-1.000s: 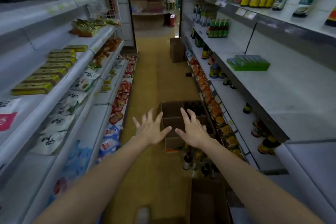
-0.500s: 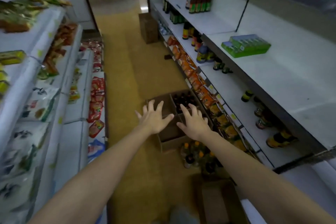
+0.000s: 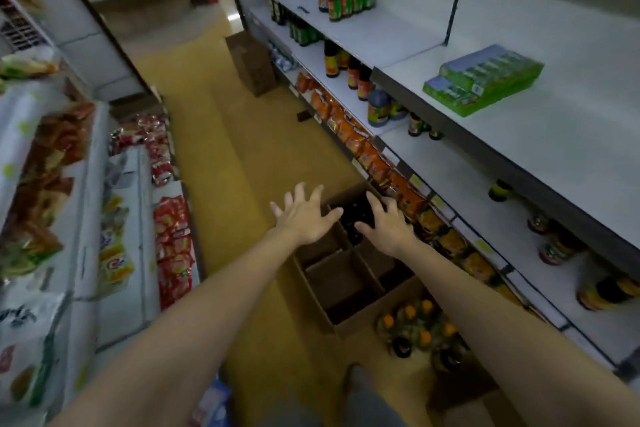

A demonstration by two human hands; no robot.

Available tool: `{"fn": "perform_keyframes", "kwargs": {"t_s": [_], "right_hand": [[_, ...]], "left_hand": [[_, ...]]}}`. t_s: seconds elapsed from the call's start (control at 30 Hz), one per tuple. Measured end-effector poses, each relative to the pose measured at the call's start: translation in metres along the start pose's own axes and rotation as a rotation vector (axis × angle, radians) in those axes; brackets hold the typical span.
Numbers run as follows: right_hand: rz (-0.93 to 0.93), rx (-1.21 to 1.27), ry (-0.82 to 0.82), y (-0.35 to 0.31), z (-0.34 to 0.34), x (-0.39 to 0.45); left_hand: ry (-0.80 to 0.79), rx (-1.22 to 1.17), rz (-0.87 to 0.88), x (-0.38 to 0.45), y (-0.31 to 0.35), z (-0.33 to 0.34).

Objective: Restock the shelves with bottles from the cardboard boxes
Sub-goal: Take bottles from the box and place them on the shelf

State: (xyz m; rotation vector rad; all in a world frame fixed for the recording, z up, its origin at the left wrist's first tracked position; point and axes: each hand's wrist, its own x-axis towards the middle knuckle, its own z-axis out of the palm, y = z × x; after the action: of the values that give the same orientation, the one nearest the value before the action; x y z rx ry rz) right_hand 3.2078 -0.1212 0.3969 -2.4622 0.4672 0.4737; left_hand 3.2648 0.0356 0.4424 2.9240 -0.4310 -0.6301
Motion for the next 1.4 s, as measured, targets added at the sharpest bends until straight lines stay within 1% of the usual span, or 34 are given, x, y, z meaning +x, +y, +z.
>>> {"fn": "perform_keyframes", "kwargs": {"t_s": [0.07, 0.13, 0.33, 0.5, 0.57, 0.67, 0.83, 0.9, 1.03, 1.17, 1.3, 1.4], "right_hand": [[0.02, 0.018, 0.009, 0.0, -0.011, 0.017], [0.044, 0.037, 0.033, 0.003, -0.017, 0.035], [0.187, 0.109, 0.115, 0.021, -0.026, 0.072], [0.396, 0.165, 0.156, 0.034, -0.035, 0.091], [0.473, 0.181, 0.179, 0.038, -0.035, 0.098], [0.548, 0.215, 0.188, 0.045, -0.029, 0.11], [0.593, 0.268, 0.196, 0.075, 0.015, 0.14], [0.592, 0.258, 0.147, 0.091, 0.04, 0.153], [0.607, 0.155, 0.078, 0.133, 0.084, 0.184], [0.572, 0.163, 0.092, 0.187, 0.129, 0.225], [0.559, 0.176, 0.083, 0.241, 0.173, 0.265], [0.565, 0.153, 0.065, 0.282, 0.199, 0.291]], "left_hand": [[-0.027, 0.005, 0.032, 0.021, 0.006, -0.009], [-0.054, 0.067, 0.091, 0.044, 0.013, -0.011], [-0.191, 0.14, 0.288, 0.119, 0.029, -0.01], [-0.322, 0.169, 0.508, 0.183, 0.041, -0.013], [-0.329, 0.159, 0.574, 0.208, 0.047, -0.011], [-0.332, 0.151, 0.62, 0.236, 0.057, 0.006], [-0.381, 0.229, 0.704, 0.274, 0.072, 0.082], [-0.413, 0.23, 0.694, 0.291, 0.074, 0.118], [-0.483, 0.223, 0.649, 0.322, 0.076, 0.191], [-0.461, 0.225, 0.717, 0.353, 0.07, 0.256], [-0.449, 0.198, 0.706, 0.394, 0.078, 0.316], [-0.43, 0.244, 0.719, 0.424, 0.096, 0.36]]}}
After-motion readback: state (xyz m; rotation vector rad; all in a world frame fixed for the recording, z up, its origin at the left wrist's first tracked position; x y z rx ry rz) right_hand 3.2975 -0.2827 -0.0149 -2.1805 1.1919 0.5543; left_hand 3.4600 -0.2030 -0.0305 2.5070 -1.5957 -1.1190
